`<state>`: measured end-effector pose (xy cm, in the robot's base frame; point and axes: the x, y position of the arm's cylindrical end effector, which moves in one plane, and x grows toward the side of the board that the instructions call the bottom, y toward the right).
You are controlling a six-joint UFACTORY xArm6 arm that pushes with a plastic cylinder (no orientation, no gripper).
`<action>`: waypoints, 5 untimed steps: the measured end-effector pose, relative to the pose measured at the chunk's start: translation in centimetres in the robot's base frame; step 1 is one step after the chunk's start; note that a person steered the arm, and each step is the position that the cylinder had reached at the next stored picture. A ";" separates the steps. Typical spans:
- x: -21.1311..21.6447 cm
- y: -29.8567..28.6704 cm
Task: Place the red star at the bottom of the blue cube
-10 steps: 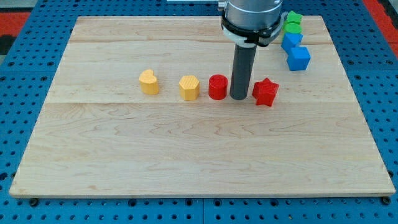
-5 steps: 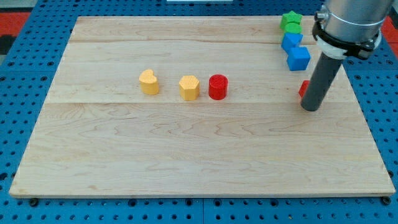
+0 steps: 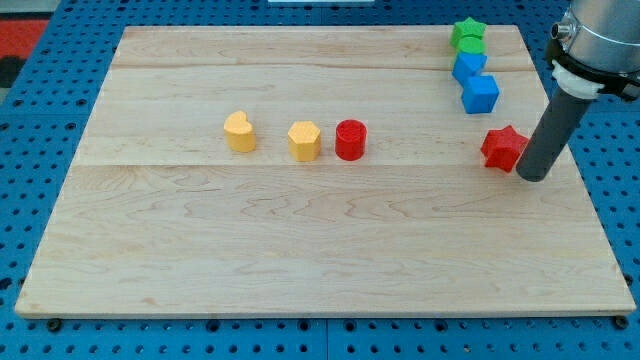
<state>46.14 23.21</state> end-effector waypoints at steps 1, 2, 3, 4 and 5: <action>-0.7 -0.4; -0.9 -2.5; -0.9 -3.9; -0.9 -4.7; -0.9 -5.3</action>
<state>45.20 17.91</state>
